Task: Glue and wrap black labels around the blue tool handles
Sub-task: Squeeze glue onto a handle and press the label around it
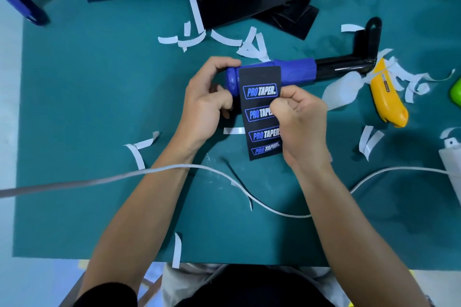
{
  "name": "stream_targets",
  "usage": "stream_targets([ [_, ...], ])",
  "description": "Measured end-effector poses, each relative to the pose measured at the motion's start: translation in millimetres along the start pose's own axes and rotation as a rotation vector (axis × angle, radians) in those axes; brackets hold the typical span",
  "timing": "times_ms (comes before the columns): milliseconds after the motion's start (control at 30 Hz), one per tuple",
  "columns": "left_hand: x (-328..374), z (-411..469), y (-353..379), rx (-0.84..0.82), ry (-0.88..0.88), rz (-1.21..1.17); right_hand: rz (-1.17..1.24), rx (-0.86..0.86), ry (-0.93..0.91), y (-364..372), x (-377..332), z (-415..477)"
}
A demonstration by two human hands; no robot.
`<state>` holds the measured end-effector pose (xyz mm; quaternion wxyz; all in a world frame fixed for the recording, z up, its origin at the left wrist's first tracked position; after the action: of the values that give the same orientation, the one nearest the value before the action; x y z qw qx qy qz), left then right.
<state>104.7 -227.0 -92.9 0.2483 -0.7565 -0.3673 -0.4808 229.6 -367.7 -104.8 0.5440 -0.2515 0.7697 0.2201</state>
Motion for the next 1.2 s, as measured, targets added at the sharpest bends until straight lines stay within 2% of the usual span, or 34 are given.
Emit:
stream_targets([
  [633, 4, -2, -1, 0.062, 0.045, 0.036, -0.137, 0.008, 0.019, -6, -1, -2],
  [1033, 2, -1, -6, 0.271, 0.066, 0.134, -0.270, -0.039, 0.016, -7, -5, -1],
  [1100, 2, 0, -6, 0.276, 0.070, 0.144, -0.485, 0.016, -0.105, -17, -19, -5],
  [1167, 2, 0, -6, 0.272, 0.074, 0.142, -0.779, 0.174, -0.327, -27, -51, -18],
  [1200, 2, 1, -7, 0.270, 0.076, 0.139, -0.828, 0.242, -0.419, -25, -67, -26],
])
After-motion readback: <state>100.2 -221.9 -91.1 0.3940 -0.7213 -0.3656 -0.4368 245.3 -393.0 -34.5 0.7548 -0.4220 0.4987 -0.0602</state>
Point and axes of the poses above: each hand's wrist, its own z-axis towards the middle knuckle, its own y-axis out of the palm, x = y × z, the point moved 10 cm from there along z, towards the middle knuckle, and after that the axes turned 9 degrees about -y, right-handed, at the moved point
